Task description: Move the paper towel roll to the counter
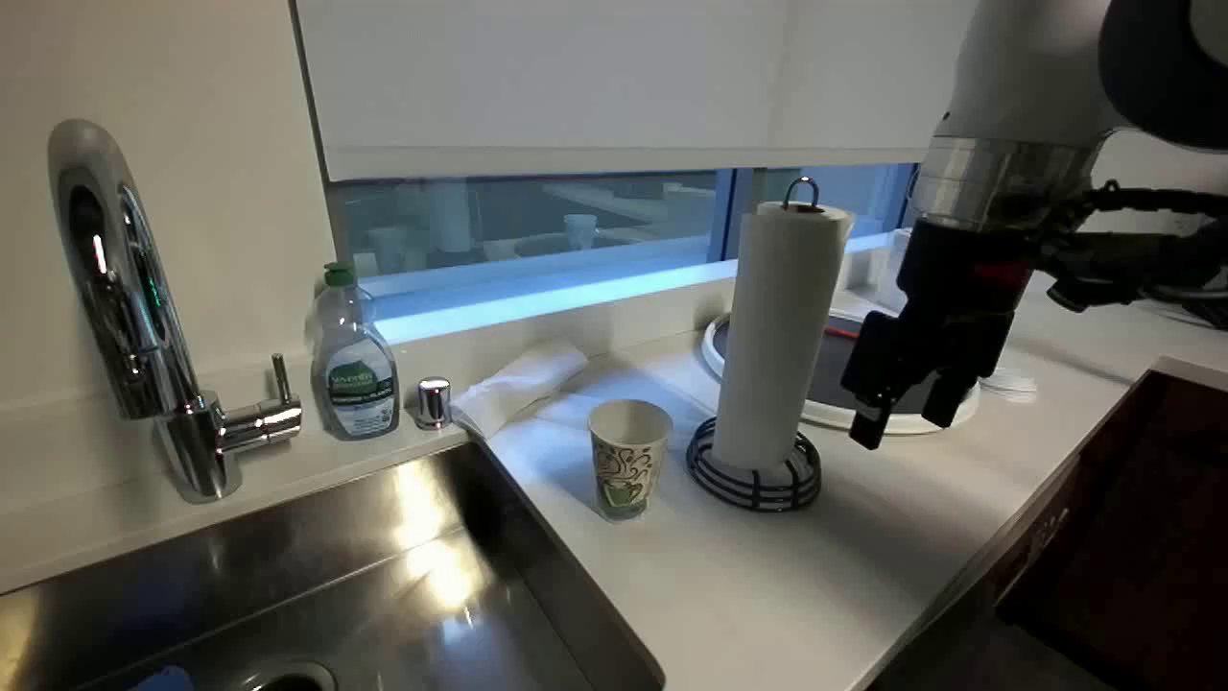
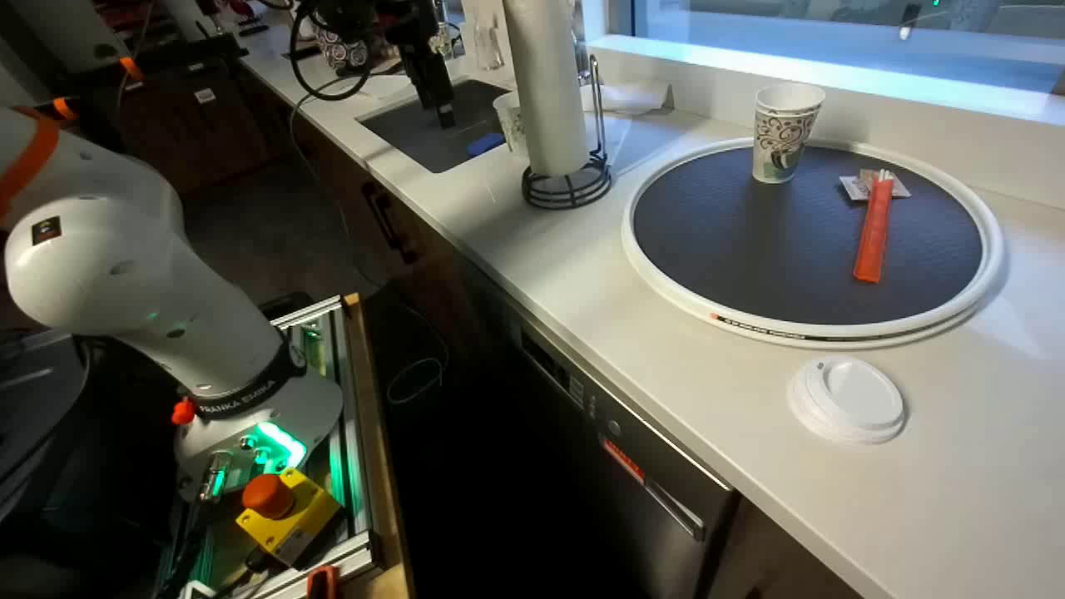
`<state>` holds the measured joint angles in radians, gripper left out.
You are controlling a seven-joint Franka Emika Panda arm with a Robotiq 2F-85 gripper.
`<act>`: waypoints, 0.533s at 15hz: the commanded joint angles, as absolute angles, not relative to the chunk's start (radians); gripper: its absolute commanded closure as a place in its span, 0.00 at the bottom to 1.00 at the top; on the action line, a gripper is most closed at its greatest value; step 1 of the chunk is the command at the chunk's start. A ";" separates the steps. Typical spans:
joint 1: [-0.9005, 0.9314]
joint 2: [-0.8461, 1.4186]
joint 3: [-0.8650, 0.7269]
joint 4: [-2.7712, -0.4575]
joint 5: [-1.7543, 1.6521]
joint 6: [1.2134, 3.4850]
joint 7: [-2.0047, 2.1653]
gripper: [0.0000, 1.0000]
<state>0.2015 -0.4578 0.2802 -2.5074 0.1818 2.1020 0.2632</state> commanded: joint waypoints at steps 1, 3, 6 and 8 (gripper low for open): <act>0.209 -0.457 0.273 -2.506 0.178 2.101 0.266 0.00; 0.209 -0.457 0.273 -2.506 0.178 2.101 0.266 0.00; 0.209 -0.457 0.273 -2.506 0.178 2.101 0.266 0.00; 0.205 -0.494 0.280 -2.498 0.154 2.079 0.279 0.00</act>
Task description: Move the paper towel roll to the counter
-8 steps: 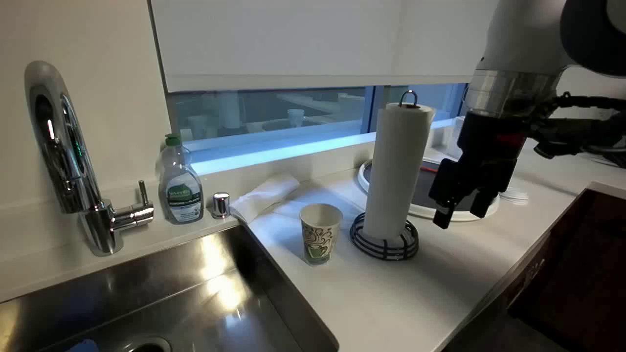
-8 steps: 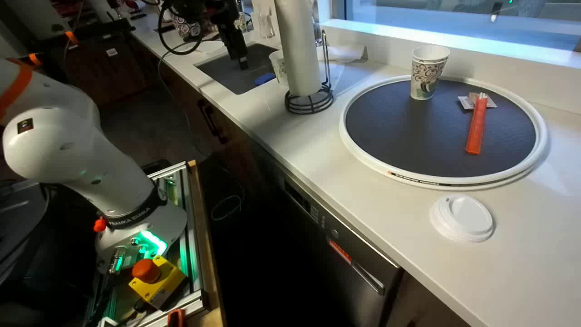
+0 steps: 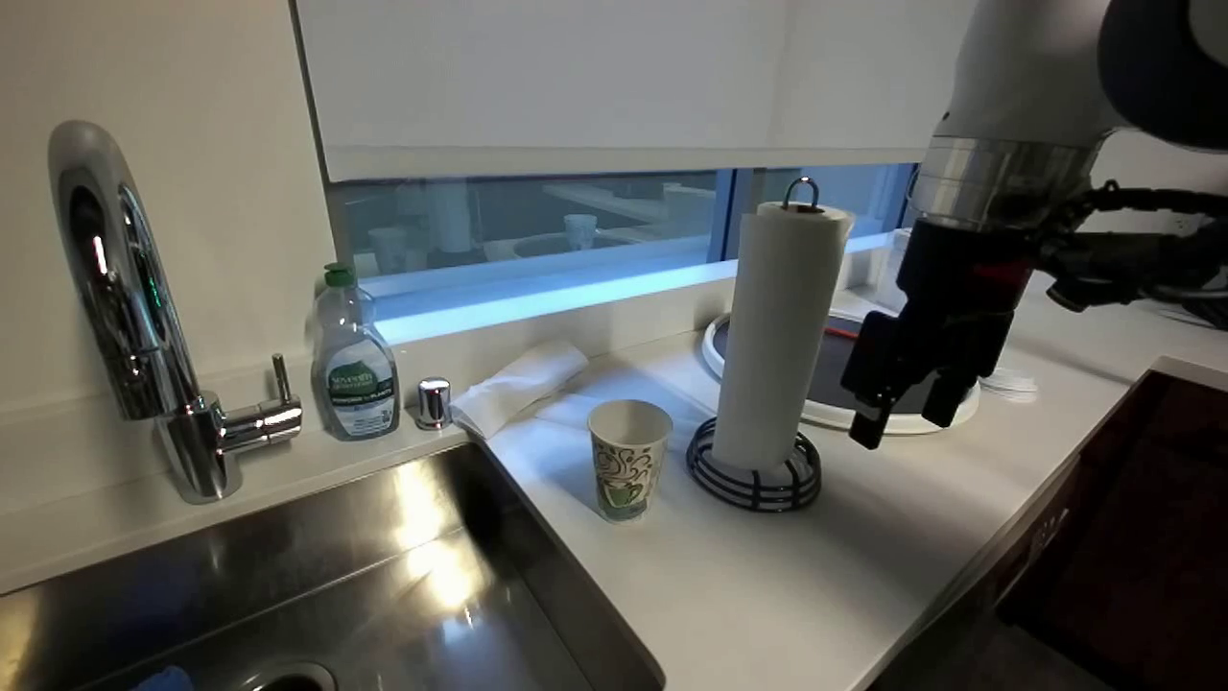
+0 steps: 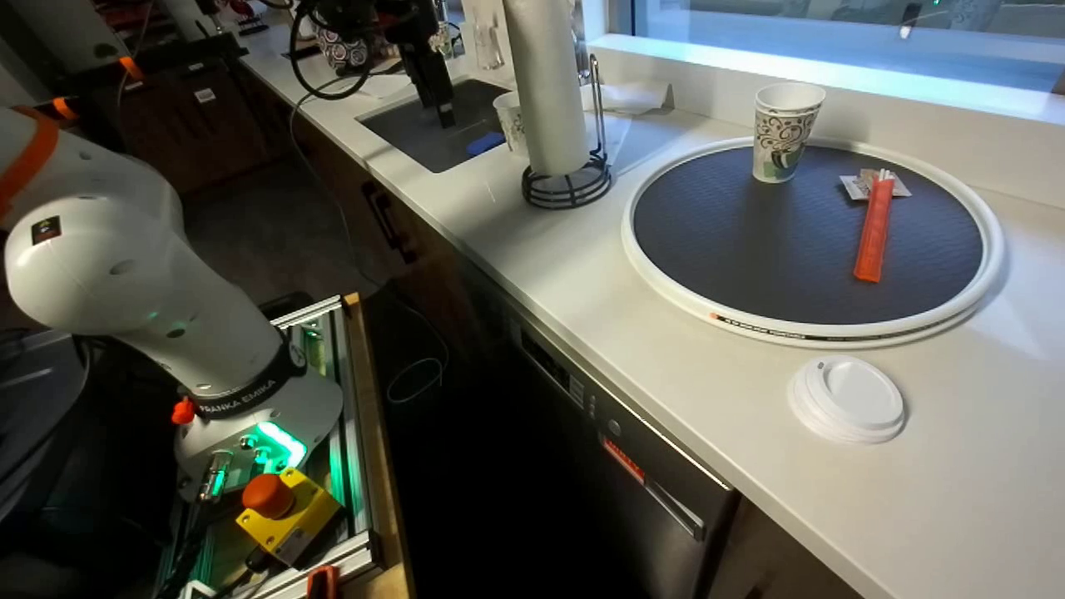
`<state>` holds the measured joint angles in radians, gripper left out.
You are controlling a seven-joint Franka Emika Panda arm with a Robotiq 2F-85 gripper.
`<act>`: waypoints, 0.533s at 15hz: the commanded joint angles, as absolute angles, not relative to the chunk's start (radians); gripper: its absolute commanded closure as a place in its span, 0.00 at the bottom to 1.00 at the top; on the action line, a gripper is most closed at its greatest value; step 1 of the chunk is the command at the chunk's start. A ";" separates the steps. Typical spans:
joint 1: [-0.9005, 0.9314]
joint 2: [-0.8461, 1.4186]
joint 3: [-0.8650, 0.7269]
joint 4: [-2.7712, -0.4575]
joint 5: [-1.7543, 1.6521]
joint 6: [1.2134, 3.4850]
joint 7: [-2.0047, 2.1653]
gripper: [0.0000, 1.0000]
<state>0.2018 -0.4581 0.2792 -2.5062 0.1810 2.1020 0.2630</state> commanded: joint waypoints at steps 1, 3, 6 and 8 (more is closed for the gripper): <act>0.197 -0.511 0.290 -2.490 0.121 2.073 0.294 0.00; 0.179 -0.551 0.309 -2.475 0.049 2.089 0.330 0.00; 0.151 -0.597 0.344 -2.443 -0.079 2.077 0.381 0.00; 0.130 -0.615 0.358 -2.414 -0.146 2.073 0.397 0.00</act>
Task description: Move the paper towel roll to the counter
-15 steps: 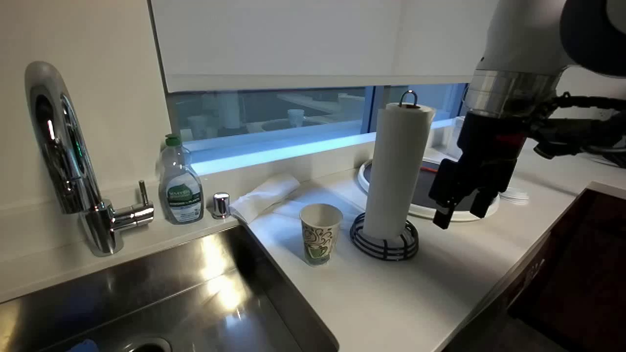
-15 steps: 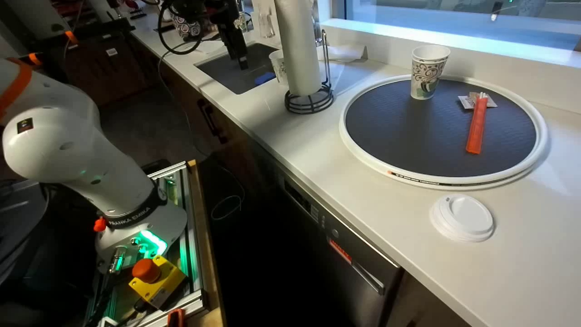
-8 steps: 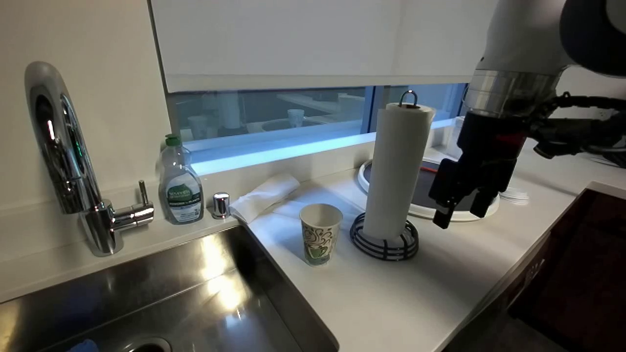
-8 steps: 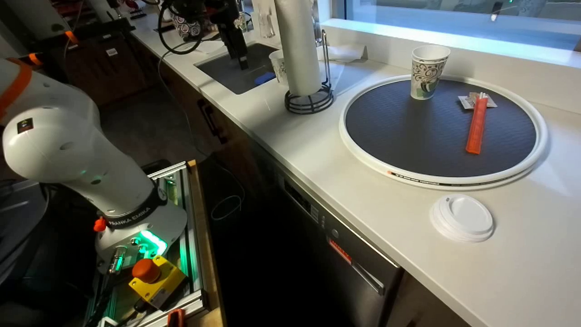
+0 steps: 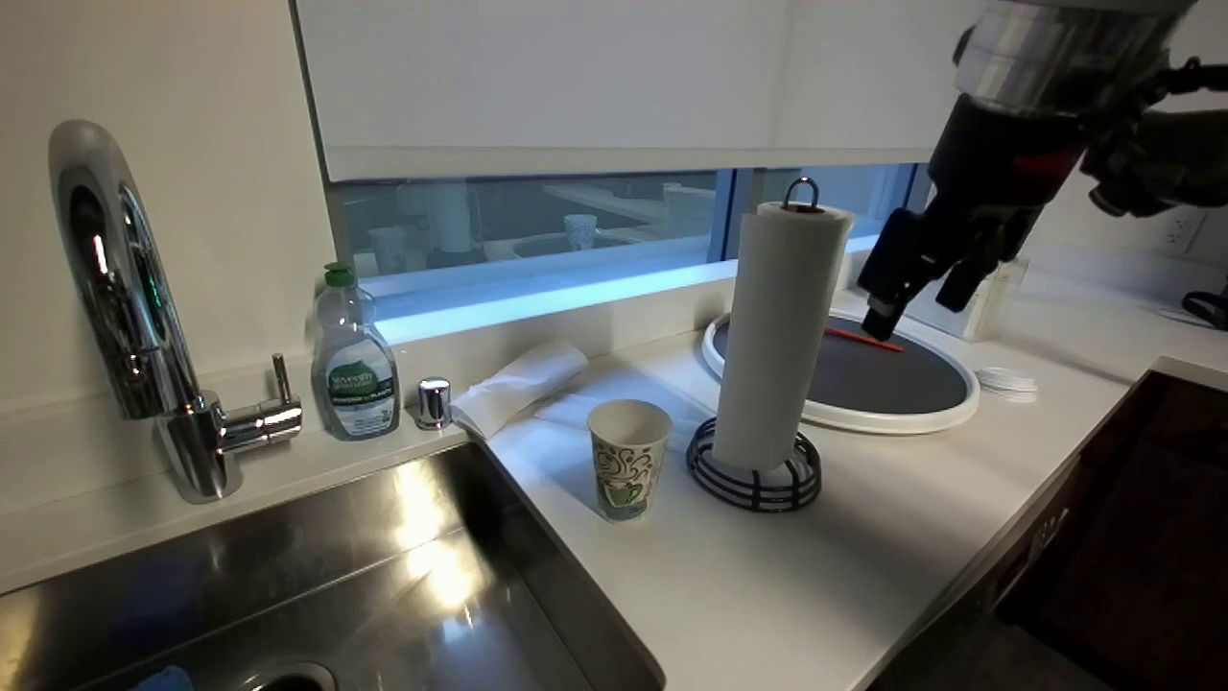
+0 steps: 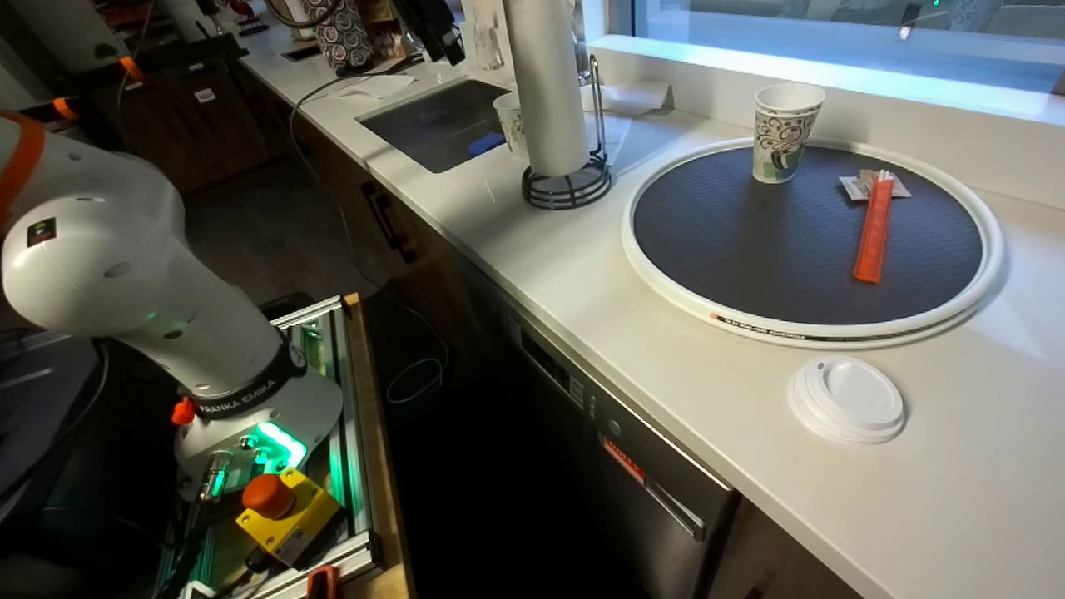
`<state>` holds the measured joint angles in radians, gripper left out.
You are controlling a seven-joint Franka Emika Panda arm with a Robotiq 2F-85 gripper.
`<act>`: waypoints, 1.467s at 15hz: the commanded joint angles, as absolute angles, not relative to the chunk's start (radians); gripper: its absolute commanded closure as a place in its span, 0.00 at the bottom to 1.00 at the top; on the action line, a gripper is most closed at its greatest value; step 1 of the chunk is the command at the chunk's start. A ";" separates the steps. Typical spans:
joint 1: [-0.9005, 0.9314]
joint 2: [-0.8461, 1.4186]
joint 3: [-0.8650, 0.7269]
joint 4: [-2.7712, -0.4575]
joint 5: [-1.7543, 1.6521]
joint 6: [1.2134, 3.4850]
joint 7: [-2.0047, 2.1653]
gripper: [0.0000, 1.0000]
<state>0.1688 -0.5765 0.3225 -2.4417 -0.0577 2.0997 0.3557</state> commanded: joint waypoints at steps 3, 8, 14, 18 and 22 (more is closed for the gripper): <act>0.101 -0.605 0.356 -2.357 -0.205 2.071 0.389 0.00; 0.059 -0.571 0.335 -2.281 -0.228 2.090 0.387 0.00; 0.037 -0.508 0.313 -2.228 -0.200 2.120 0.419 0.00; 0.037 -0.477 0.305 -2.229 -0.183 2.189 0.485 0.00; 0.037 -0.449 0.303 -2.239 -0.172 2.286 0.536 0.00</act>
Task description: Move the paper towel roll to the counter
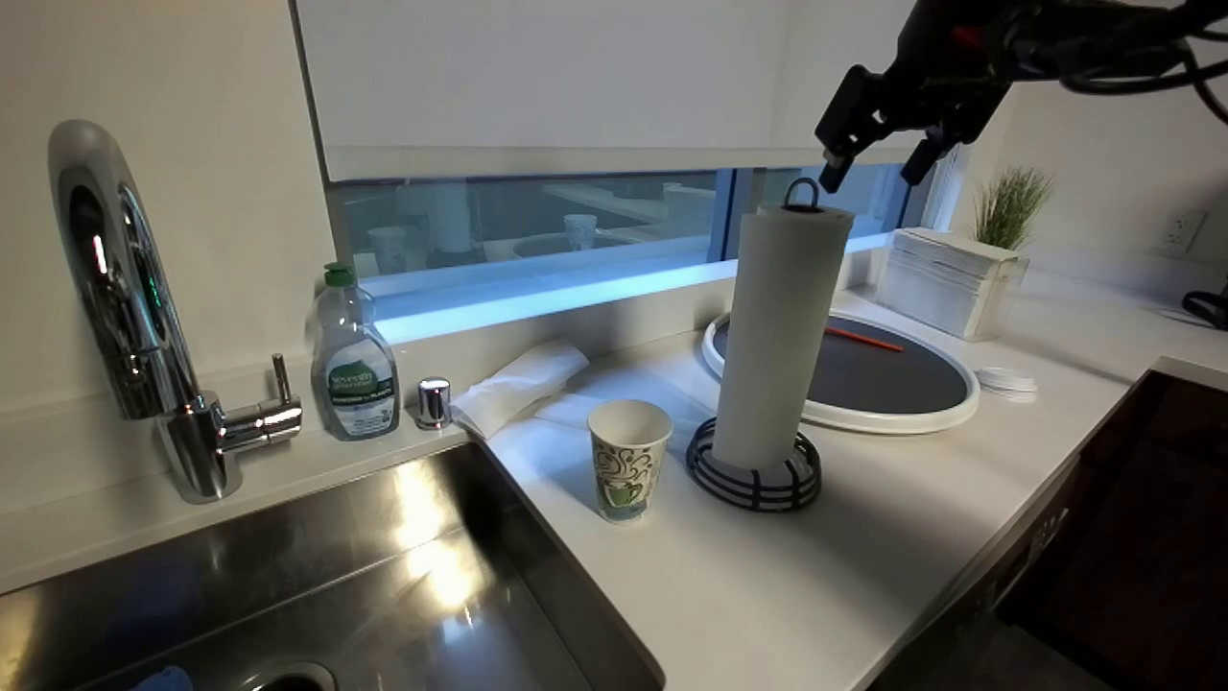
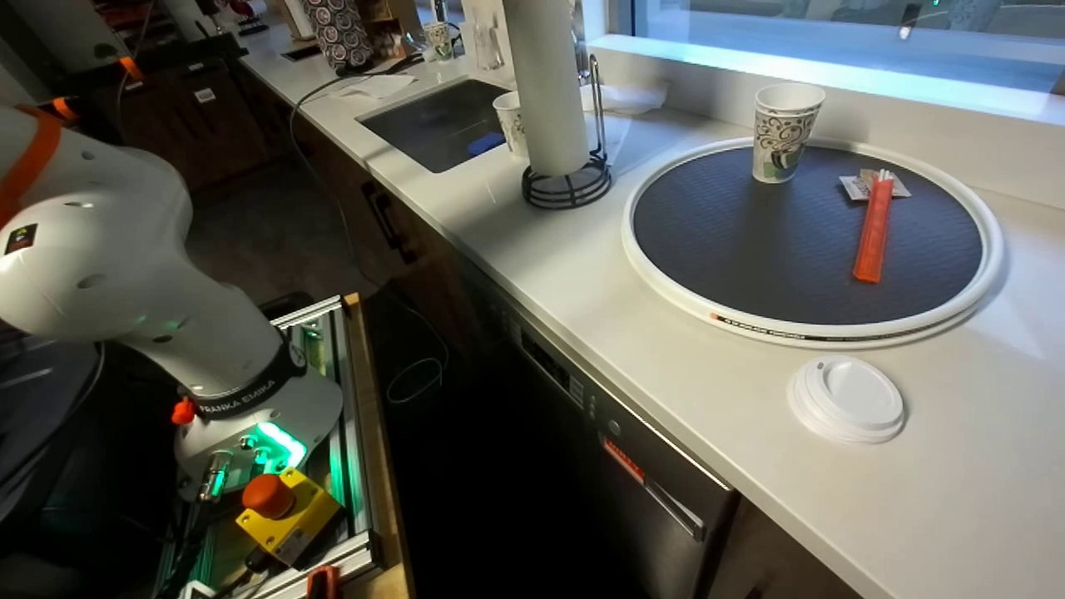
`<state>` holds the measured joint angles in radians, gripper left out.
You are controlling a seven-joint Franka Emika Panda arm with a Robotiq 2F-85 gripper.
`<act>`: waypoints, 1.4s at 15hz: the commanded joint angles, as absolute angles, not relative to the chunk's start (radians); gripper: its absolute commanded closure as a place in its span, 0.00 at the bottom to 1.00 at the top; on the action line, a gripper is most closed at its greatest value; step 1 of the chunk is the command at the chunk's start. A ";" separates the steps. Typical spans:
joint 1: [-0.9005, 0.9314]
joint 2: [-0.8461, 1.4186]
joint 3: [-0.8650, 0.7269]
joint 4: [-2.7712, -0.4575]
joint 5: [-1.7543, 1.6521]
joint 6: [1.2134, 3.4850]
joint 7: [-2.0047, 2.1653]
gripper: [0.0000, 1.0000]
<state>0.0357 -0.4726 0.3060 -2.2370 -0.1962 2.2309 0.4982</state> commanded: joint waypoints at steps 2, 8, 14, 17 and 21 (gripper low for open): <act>0.038 -0.438 0.302 -2.242 -0.163 2.313 0.549 0.00; 0.035 -0.435 0.301 -2.254 -0.146 2.312 0.586 0.00; 0.035 -0.425 0.290 -2.267 -0.141 2.331 0.606 0.00; 0.031 -0.415 0.284 -2.274 -0.145 2.353 0.612 0.00; 0.032 -0.394 0.278 -2.279 -0.143 2.407 0.613 0.00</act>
<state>0.0327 -0.4081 0.2815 -2.2632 -0.1589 2.3542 0.6028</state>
